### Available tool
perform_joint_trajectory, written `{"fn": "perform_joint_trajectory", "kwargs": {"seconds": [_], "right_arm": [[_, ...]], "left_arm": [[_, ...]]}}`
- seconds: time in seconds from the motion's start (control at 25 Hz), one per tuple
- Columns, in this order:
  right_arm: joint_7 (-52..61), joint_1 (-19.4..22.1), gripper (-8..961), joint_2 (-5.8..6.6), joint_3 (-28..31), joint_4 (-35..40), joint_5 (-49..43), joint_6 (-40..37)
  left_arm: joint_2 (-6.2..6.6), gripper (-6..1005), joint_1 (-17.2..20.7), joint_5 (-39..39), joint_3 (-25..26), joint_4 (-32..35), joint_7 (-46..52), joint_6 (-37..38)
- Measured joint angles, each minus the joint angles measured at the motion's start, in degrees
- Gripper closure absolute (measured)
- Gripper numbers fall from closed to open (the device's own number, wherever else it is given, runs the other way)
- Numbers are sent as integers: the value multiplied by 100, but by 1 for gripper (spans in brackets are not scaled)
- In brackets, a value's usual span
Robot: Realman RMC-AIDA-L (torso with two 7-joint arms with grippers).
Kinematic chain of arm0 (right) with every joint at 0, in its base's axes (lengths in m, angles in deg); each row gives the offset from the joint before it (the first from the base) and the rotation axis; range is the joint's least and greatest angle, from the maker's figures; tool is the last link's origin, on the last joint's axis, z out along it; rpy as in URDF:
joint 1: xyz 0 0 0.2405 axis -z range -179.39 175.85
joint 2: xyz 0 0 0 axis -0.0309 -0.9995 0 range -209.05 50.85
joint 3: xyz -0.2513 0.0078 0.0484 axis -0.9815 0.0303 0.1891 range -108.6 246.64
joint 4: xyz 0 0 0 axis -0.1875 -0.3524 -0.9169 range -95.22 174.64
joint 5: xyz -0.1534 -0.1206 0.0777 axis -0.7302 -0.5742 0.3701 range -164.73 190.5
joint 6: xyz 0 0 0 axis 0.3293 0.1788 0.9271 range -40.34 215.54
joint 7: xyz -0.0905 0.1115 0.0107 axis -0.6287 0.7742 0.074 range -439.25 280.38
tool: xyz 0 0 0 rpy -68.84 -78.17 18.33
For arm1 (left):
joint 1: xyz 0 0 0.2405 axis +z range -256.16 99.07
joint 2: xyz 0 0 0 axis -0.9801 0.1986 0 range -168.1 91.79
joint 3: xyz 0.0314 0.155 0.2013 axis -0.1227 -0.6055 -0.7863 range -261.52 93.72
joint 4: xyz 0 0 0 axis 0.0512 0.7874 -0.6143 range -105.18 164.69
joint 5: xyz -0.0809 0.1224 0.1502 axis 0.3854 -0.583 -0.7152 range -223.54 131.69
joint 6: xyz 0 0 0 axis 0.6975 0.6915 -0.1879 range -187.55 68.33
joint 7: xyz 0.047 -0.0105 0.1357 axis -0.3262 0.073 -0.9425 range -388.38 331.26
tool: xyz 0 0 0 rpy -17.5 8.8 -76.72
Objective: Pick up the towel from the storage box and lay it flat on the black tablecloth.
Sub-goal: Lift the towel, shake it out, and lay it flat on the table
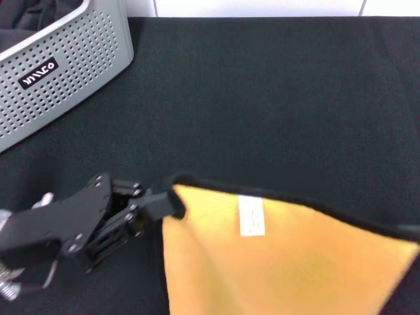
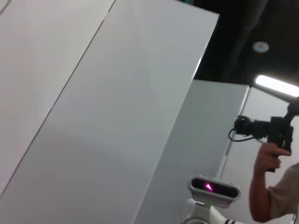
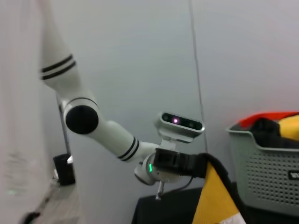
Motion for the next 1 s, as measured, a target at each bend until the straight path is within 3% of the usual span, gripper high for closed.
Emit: {"fn": "perform_joint_trajectory", "kwargs": {"seconds": [0.16, 0.36, 0.52, 0.8, 1.0], "right_arm": [[-561, -725, 902, 11, -48, -1302, -276, 504], [-1081, -1442, 899, 15, -51, -2456, -486, 1185], [-1589, -2098, 897, 10, -62, -3454, -532, 1823], [-1972, -2814, 893, -32, -335, -4386, -529, 2922], [-1958, -3069, 890, -47, -724, -4585, -516, 3750]], "left_arm": [[13, 992, -645, -56, -6, -776, -512, -336], [-94, 993, -861, 81, 109, -755, -565, -1003], [-183, 993, -896, 110, 736, -757, -621, -1339], [-290, 992, -901, 112, 1536, -763, -877, -1934], [-406, 993, -974, 70, 1625, -766, -1053, -2755]]}}
